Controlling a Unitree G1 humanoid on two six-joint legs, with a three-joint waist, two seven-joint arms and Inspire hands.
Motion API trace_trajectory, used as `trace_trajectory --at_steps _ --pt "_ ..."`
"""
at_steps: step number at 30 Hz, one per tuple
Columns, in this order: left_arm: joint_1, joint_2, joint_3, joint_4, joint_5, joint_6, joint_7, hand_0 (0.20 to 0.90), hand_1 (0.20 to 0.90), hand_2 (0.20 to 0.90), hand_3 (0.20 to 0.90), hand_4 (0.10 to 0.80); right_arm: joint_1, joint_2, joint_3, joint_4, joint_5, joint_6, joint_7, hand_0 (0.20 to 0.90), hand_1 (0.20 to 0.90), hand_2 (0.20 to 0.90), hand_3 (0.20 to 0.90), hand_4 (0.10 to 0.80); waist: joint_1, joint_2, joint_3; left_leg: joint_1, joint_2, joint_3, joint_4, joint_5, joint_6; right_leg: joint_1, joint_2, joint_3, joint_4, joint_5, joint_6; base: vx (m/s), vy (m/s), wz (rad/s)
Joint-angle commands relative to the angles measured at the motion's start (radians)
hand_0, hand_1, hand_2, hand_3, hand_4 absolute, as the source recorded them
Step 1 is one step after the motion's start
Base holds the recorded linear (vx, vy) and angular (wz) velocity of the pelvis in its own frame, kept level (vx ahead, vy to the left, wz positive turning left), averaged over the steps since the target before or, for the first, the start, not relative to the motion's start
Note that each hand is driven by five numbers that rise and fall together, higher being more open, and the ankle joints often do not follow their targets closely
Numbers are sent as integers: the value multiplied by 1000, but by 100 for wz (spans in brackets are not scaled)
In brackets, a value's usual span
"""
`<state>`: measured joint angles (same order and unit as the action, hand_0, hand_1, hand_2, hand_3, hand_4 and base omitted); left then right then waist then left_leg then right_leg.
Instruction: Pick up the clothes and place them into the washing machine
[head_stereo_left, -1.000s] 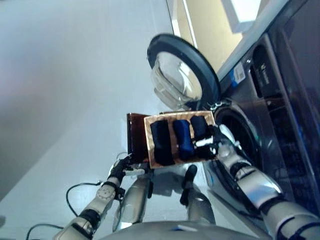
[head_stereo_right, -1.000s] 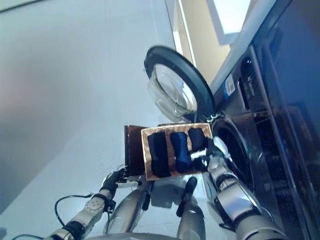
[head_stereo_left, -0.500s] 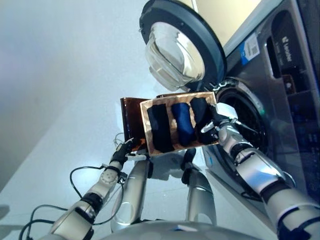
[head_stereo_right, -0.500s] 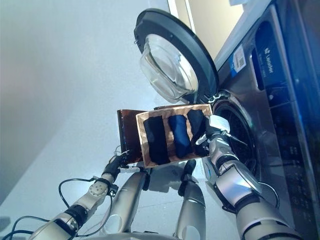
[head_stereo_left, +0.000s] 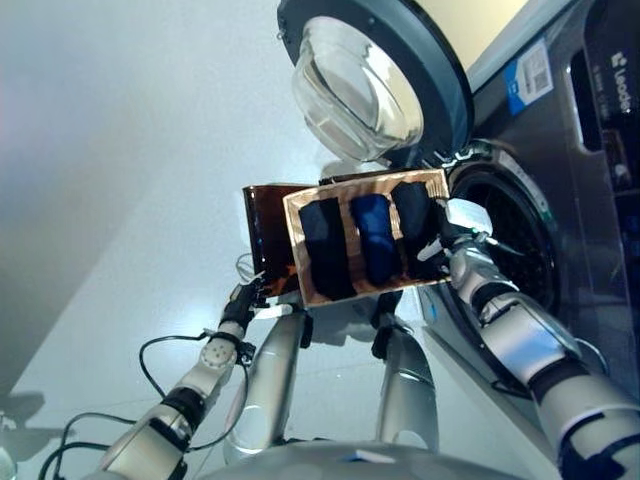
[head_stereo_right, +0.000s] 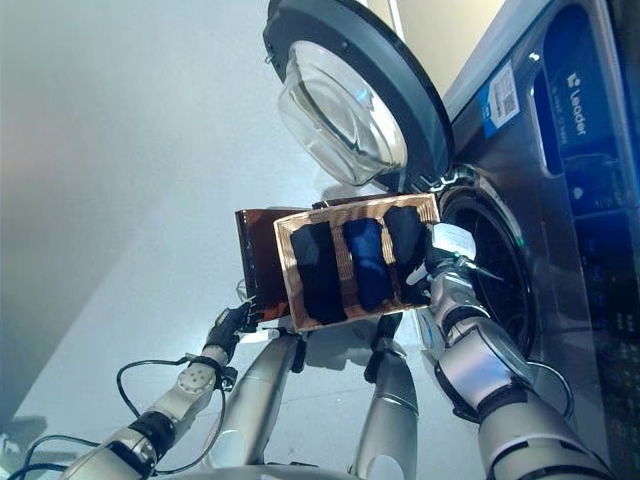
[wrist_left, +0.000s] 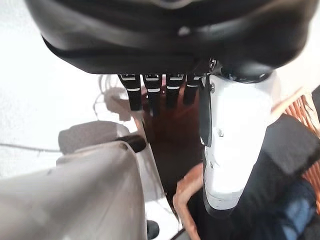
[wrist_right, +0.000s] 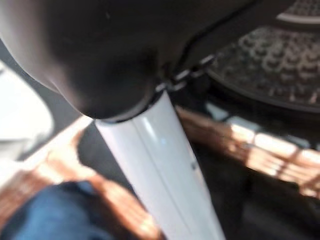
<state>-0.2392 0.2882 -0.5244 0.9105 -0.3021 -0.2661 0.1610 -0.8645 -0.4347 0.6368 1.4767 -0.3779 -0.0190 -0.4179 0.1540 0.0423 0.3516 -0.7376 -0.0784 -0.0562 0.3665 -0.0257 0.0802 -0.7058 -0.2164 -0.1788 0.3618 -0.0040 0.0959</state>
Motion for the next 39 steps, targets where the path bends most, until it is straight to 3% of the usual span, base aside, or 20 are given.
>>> trace_trajectory --at_steps 1,26,39 --pt "54 -8 -12 -41 -31 -27 16 900 900 900 900 800 -81 -143 41 10 8 30 -45 900 900 900 900 800 14 46 -25 -15 -13 -33 60 -100 -86 47 22 4 -12 -51 -31 12 6 3" --pt "7 0 -27 -53 -40 -46 51 900 900 900 900 800 -112 -121 64 -4 27 23 -63 900 900 900 900 800 46 32 6 -78 -29 -56 14 -47 -104 35 7 -40 -77 -16 -22 10 -6 7" --pt "13 16 43 -21 -53 -68 85 900 900 900 900 800 38 -29 -67 -304 267 -92 -78 900 900 900 900 800 -13 -81 -18 82 -6 -68 -128 38 -118 214 15 -93 -214 67 -4 13 -34 6"
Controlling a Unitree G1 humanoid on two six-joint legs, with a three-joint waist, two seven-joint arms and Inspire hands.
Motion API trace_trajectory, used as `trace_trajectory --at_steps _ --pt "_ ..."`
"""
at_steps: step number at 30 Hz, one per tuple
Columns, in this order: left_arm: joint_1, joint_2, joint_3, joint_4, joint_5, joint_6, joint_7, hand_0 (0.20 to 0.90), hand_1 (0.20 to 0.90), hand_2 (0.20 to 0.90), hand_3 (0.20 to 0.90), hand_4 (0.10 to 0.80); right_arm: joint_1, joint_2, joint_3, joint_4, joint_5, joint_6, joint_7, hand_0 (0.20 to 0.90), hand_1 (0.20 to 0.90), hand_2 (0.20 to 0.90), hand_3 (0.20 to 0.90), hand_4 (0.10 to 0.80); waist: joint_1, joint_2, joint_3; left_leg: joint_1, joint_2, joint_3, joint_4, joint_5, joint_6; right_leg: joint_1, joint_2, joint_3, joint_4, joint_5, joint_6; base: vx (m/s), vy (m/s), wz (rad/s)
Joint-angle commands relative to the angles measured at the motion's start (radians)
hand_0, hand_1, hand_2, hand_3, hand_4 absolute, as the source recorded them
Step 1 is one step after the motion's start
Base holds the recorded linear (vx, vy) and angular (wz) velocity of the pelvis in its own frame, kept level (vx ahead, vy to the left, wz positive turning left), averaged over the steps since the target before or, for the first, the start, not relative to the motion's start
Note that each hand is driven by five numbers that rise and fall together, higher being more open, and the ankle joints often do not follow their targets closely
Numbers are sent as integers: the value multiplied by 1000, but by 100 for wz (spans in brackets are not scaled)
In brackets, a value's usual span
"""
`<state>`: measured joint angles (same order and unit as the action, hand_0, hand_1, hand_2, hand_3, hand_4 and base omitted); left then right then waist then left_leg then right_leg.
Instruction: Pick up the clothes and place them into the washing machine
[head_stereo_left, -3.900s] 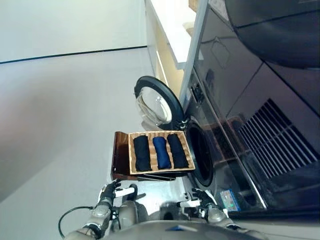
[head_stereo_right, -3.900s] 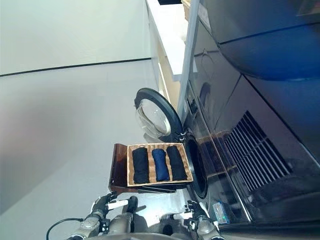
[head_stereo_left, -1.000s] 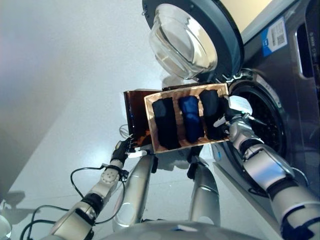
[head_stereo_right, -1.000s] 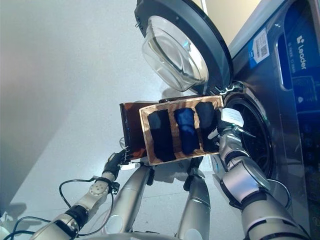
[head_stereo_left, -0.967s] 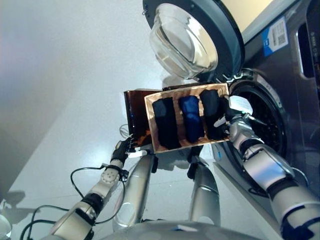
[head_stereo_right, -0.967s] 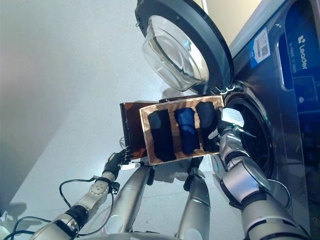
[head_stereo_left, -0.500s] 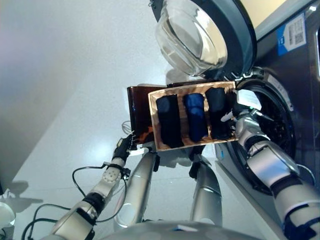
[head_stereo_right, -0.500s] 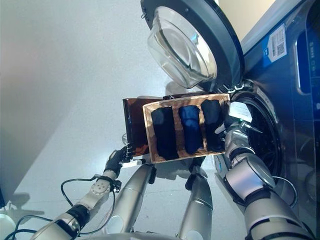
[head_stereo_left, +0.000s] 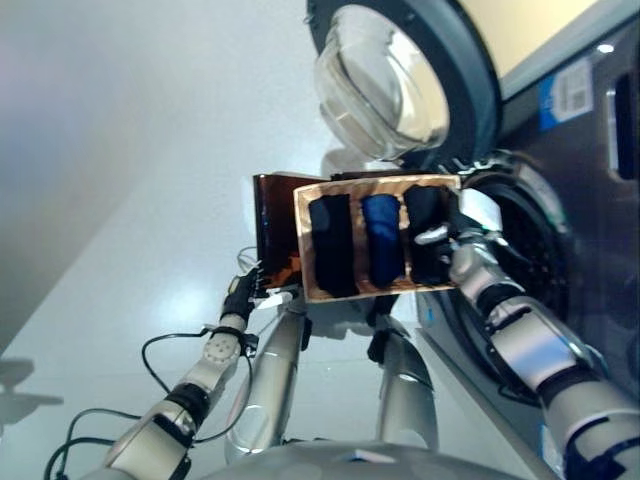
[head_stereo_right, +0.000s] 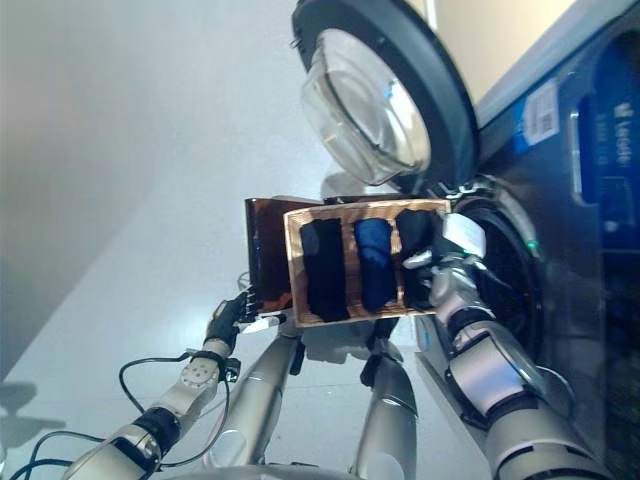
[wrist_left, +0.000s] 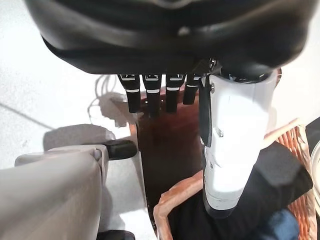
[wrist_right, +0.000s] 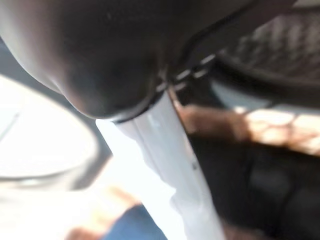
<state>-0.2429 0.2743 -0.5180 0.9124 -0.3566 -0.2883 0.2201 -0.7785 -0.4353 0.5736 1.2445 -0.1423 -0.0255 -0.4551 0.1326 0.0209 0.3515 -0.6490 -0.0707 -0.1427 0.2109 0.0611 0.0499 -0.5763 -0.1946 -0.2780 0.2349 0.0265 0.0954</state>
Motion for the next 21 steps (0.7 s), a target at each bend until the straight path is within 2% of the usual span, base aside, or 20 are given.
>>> trace_trajectory --at_steps 1,7,15,17,18,21 --pt "23 33 42 -33 -1 -48 26 900 900 900 900 800 -44 -31 -8 -83 35 -87 -39 900 900 900 900 800 7 -63 -19 3 -12 17 18 -45 -88 90 -6 4 -92 40 -2 0 0 0" --pt "36 35 56 -13 -4 -48 23 900 900 900 900 800 -50 -22 0 -66 32 -82 -41 900 900 900 900 800 7 -74 -20 20 -4 23 -12 -23 -90 102 1 -2 -123 56 3 -12 -12 0" --pt "30 28 60 16 -1 -36 19 900 900 900 900 800 -72 -30 40 29 -8 -52 -37 900 900 900 900 800 19 -53 -14 -9 -6 19 4 -21 -91 63 0 -6 -92 42 -9 0 0 0" --pt "28 31 62 12 -1 -32 18 900 900 900 900 800 -83 -35 52 43 -23 -40 -36 900 900 900 900 800 23 -45 -7 -26 -6 20 18 -24 -92 41 0 0 -72 36 -13 8 -19 1" --pt "30 30 60 9 -1 -30 15 900 900 900 900 800 -91 -45 63 68 -40 -31 -37 900 900 900 900 800 29 -37 -5 -35 2 21 46 -67 -96 28 7 14 -46 -1 -12 61 -36 -1" --pt "34 35 51 -18 2 -27 10 900 900 900 900 800 -125 -60 83 110 -67 -10 -37 900 900 900 900 800 37 -23 2 -68 3 25 75 -77 -96 -6 7 20 -20 -11 -17 -7 -8 -1"
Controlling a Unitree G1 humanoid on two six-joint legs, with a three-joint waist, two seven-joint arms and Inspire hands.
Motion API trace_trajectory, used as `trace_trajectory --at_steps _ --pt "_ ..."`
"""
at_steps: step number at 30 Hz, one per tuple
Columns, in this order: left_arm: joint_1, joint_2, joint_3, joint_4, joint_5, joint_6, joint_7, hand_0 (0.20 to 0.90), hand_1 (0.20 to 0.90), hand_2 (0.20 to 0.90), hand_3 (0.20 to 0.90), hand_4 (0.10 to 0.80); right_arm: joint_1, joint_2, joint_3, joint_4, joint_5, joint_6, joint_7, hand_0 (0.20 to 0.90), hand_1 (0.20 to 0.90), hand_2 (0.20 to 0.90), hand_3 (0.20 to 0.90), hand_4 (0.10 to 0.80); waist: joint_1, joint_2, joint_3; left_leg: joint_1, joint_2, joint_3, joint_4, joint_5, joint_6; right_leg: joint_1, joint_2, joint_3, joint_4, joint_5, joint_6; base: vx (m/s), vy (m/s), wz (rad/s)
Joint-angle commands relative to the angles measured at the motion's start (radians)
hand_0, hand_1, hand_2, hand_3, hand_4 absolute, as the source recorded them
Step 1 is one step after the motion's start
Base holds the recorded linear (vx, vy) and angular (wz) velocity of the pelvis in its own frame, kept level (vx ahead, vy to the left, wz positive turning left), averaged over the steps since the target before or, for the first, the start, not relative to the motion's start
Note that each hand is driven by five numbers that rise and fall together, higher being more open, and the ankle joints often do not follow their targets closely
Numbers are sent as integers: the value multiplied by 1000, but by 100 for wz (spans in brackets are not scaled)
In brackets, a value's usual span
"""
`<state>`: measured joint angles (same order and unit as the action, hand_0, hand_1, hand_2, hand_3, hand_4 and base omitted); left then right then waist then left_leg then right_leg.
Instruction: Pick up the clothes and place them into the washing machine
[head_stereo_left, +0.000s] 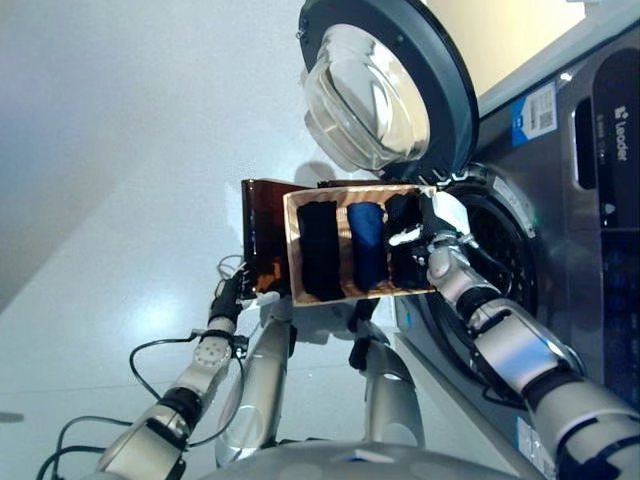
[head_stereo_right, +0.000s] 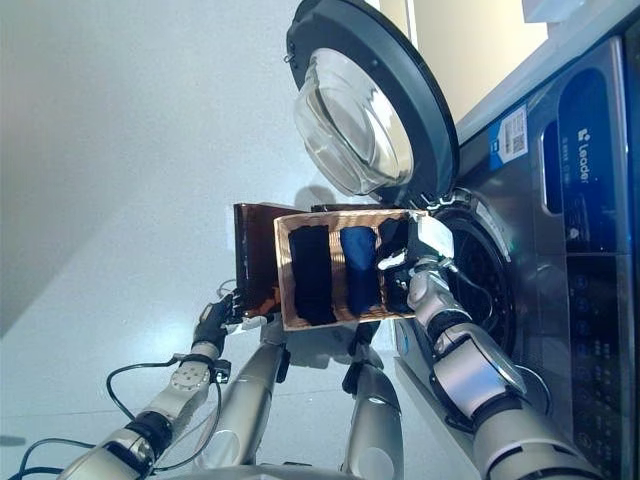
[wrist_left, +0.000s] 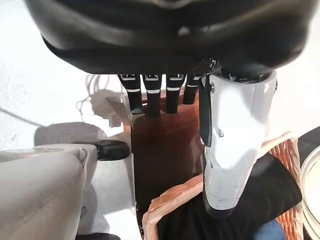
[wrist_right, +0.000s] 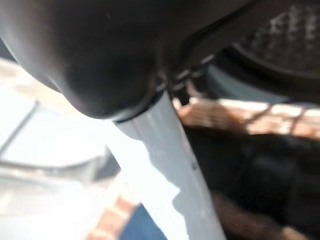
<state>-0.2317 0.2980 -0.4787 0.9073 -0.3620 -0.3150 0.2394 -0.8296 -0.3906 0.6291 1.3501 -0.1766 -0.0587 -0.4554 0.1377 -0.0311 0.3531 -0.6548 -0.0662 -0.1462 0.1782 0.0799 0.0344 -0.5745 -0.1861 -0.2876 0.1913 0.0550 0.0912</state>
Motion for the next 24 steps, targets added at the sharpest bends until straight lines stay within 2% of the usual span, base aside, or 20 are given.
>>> trace_trajectory --at_steps 1,19,24 --pt "27 15 11 -33 5 1 -13 900 900 900 900 800 -80 -109 33 16 -37 27 -31 900 900 900 900 800 35 33 1 -72 -2 30 116 -97 -79 -16 -1 30 32 -44 -15 -26 14 -6" --pt "-6 21 -13 -86 -12 3 3 900 900 900 900 800 -189 -160 89 102 -118 72 -50 900 900 900 900 800 40 100 21 -218 -9 57 208 -123 -71 -185 -22 59 171 -96 -29 -6 15 2" --pt "-7 18 -22 -94 -14 1 8 900 900 900 900 800 -212 -172 109 117 -154 88 -53 900 900 900 900 800 36 108 20 -232 -9 63 202 -122 -71 -213 -24 67 179 -97 -29 15 25 -1"
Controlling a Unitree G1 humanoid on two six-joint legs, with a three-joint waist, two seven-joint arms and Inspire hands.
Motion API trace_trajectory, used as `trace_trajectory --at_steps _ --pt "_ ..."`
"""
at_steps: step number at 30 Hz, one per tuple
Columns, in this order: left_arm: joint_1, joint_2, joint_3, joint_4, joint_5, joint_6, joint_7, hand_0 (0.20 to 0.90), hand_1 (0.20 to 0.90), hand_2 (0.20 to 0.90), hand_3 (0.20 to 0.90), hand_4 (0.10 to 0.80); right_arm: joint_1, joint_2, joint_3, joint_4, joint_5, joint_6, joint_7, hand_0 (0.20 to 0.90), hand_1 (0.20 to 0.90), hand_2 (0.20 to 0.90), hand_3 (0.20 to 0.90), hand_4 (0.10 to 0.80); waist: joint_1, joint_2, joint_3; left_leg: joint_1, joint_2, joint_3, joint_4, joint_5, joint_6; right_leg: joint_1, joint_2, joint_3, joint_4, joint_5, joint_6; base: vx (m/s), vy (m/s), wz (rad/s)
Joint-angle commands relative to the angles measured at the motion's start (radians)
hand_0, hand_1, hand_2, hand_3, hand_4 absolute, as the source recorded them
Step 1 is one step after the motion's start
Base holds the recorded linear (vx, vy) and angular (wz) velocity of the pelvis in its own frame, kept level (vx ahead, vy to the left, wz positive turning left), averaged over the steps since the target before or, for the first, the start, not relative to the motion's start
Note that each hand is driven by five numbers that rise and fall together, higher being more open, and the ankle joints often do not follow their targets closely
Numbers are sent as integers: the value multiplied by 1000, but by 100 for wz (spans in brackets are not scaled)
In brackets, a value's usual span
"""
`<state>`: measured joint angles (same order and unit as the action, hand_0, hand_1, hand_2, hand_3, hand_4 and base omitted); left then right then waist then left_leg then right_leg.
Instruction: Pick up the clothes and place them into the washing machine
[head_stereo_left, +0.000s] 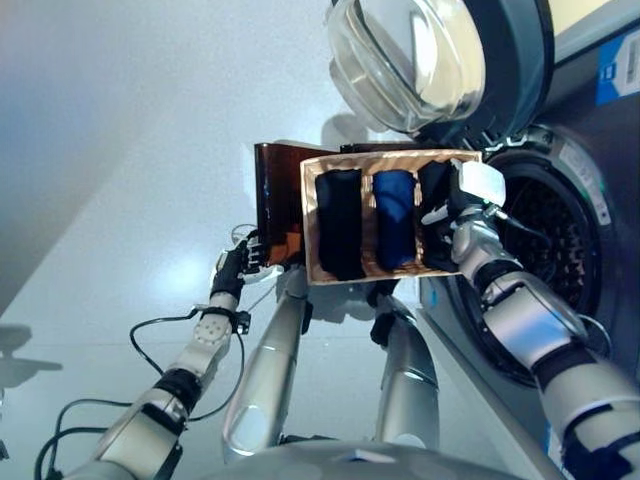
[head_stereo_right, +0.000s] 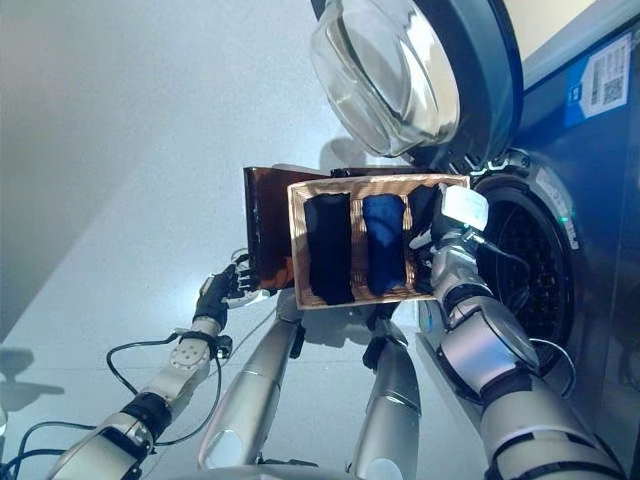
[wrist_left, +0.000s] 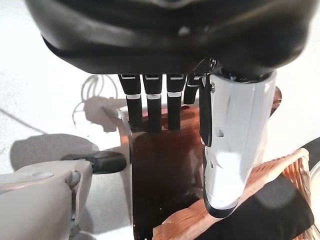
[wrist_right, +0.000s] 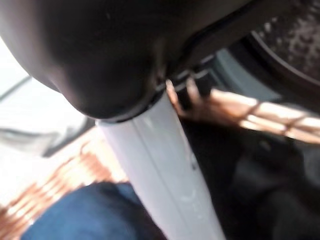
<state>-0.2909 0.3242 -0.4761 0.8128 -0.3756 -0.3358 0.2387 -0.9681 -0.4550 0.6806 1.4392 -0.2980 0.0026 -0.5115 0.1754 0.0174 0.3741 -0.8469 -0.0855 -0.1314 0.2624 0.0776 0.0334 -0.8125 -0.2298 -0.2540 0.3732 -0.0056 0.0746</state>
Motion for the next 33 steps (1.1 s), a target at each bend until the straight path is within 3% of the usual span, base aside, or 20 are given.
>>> trace_trajectory --at_steps 1,6,7,9,11,18,20,21,22,33 --pt "50 -10 -27 2 -3 21 9 900 900 900 900 800 -77 -110 62 32 -40 31 1 900 900 900 900 800 -2 63 0 -44 8 49 117 -118 -70 19 19 36 -1 -38 -12 0 0 0" --pt "32 -19 -34 24 -2 17 21 900 900 900 900 800 -62 -103 71 27 -60 35 2 900 900 900 900 800 -7 74 1 -64 2 52 122 -118 -65 -5 16 43 18 -43 -13 10 9 -3" --pt "25 -24 -34 37 -3 18 27 900 900 900 900 800 -52 -95 68 27 -57 34 -2 862 862 862 862 773 -8 76 0 -67 0 52 121 -117 -64 -8 15 44 20 -44 -13 0 0 0" --pt "14 -28 -33 48 -1 19 33 900 900 900 900 800 -37 -81 73 26 -64 38 1 601 601 601 601 586 -8 79 -1 -73 -1 50 122 -116 -64 -16 13 44 29 -47 -13 0 0 0" --pt "-2 -36 -26 64 -2 16 41 900 900 900 900 800 -5 -61 71 18 -68 37 3 499 499 499 499 514 -9 85 -1 -84 -4 47 127 -117 -63 -28 11 46 43 -57 -16 5 -10 2" --pt "4 -45 -33 64 26 13 45 900 900 900 900 800 49 -18 65 27 -71 36 14 420 420 420 420 457 0 102 5 -107 -12 45 138 -116 -57 -60 3 47 78 -65 -17 4 -2 11" --pt "1 -50 -31 78 30 15 47 900 900 900 900 800 69 -2 67 28 -78 37 16 269 269 269 269 349 0 103 5 -110 -13 46 140 -113 -56 -62 2 48 83 -66 -17 8 3 6" --pt "2 -50 -31 78 30 15 47 900 900 900 900 800 69 -2 67 28 -78 37 16 269 269 269 269 349 0 103 5 -110 -14 46 140 -113 -56 -62 2 48 83 -66 -17 15 -2 3" --pt "-1 -56 -31 94 36 16 49 900 900 900 900 800 88 5 66 28 -85 37 21 200 200 200 200 300 0 102 2 -107 -14 47 139 -111 -56 -61 2 47 84 -66 -17 0 0 0" --pt "35 -48 -8 115 50 16 57 900 900 900 900 800 117 -39 18 -6 -64 34 19 200 200 200 200 300 -5 84 -23 13 -7 46 50 -84 -64 61 4 37 -14 -18 -1 7 -7 0"
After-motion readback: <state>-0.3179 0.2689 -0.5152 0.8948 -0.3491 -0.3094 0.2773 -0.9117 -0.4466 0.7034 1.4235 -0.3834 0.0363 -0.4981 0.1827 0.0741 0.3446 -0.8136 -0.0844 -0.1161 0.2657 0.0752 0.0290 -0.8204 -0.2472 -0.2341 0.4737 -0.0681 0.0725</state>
